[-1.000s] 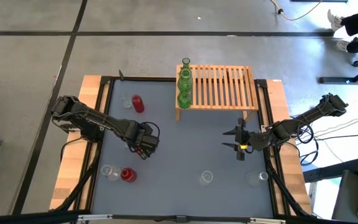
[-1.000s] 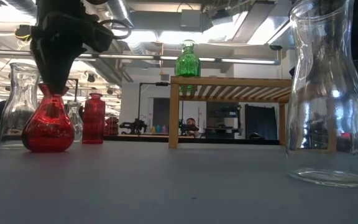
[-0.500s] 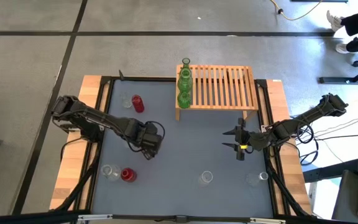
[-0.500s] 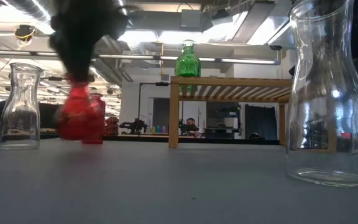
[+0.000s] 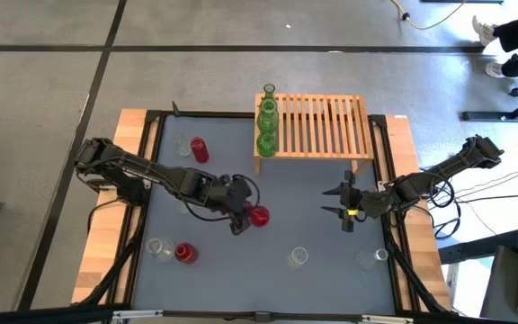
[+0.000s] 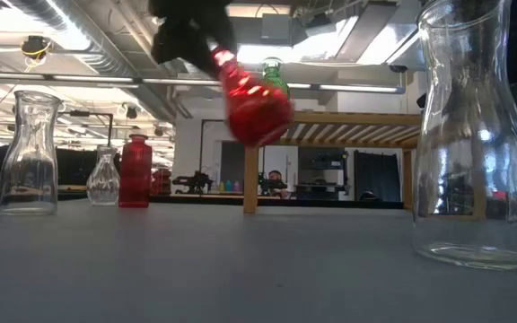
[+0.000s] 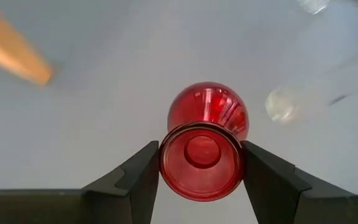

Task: Sort vases onto shelf
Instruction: Put the center red vase on the shelf

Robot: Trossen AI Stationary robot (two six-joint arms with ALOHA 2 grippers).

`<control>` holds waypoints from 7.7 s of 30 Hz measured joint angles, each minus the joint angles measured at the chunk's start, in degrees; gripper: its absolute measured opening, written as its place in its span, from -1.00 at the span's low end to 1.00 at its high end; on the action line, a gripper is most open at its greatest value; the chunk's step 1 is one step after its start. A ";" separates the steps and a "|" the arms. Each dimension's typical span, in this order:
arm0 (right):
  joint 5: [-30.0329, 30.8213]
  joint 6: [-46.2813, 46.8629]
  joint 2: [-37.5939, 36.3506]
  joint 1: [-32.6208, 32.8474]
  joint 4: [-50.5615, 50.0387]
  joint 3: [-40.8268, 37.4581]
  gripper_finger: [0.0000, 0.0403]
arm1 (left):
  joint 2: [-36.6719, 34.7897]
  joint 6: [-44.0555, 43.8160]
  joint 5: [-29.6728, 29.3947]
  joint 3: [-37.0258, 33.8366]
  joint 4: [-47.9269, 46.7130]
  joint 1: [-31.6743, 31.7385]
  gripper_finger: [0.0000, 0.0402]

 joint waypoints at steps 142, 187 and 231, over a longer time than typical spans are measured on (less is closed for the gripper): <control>-20.87 -6.45 46.14 -11.25 65.41 0.04 0.70 | 5.31 17.11 -15.02 -33.88 72.55 -8.41 0.30; -18.12 -11.99 20.71 -13.74 47.45 0.23 -0.54 | 5.31 17.11 -16.35 -33.88 72.57 -8.41 0.30; -39.16 -16.00 32.46 -64.69 44.99 20.42 -0.52 | 5.31 17.13 -16.51 -33.86 72.15 -7.98 0.30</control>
